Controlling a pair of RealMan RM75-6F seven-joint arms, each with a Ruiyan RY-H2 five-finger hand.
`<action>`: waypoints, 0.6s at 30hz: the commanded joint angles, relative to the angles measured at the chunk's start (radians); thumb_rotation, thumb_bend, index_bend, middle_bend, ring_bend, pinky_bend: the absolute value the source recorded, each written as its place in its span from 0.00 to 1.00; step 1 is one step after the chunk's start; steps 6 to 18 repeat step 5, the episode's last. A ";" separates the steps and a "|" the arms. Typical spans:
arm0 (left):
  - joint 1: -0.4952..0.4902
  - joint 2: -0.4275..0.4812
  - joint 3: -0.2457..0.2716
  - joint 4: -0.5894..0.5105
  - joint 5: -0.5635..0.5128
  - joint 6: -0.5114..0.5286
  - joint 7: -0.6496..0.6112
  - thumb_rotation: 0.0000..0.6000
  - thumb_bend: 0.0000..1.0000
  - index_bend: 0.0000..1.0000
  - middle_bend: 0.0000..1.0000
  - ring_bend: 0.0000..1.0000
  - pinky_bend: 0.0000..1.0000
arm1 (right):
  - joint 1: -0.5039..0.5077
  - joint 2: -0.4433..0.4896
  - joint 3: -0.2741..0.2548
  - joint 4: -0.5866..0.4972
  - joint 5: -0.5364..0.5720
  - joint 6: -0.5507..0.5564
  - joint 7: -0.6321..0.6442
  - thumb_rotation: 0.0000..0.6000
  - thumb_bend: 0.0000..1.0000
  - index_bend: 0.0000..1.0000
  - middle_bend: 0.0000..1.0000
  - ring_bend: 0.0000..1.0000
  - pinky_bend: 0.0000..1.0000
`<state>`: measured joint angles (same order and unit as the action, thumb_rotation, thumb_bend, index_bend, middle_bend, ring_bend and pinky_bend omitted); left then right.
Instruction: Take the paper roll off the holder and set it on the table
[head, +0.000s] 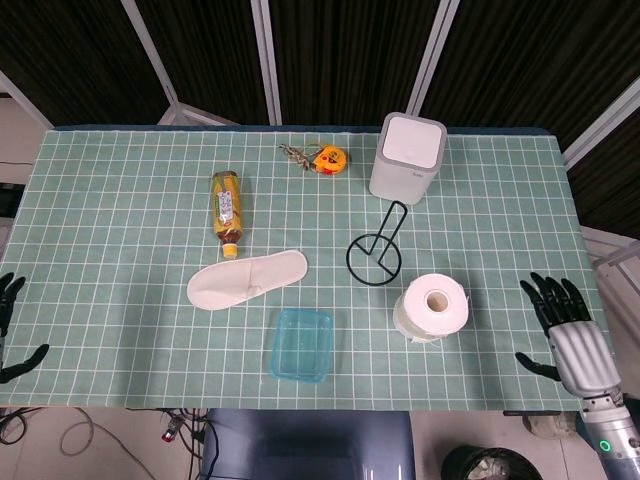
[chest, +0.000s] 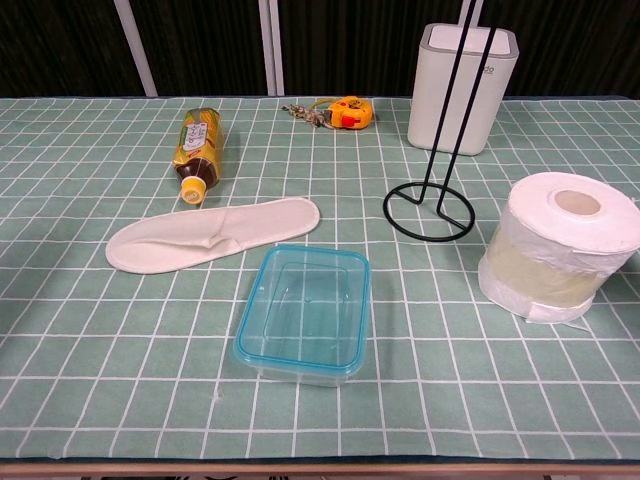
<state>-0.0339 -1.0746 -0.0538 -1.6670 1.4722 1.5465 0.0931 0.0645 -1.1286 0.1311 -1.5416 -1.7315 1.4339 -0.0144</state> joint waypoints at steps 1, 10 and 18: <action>0.001 0.002 -0.002 0.004 -0.001 0.003 -0.007 1.00 0.18 0.04 0.00 0.00 0.02 | -0.038 -0.024 -0.044 0.006 -0.029 0.026 -0.144 1.00 0.00 0.00 0.00 0.00 0.00; 0.000 0.004 -0.003 0.010 -0.004 -0.001 -0.014 1.00 0.18 0.04 0.00 0.00 0.02 | -0.044 -0.038 -0.026 0.001 -0.011 0.072 -0.156 1.00 0.00 0.00 0.00 0.00 0.00; 0.000 0.004 -0.003 0.010 -0.004 -0.001 -0.014 1.00 0.18 0.04 0.00 0.00 0.02 | -0.044 -0.038 -0.026 0.001 -0.011 0.072 -0.156 1.00 0.00 0.00 0.00 0.00 0.00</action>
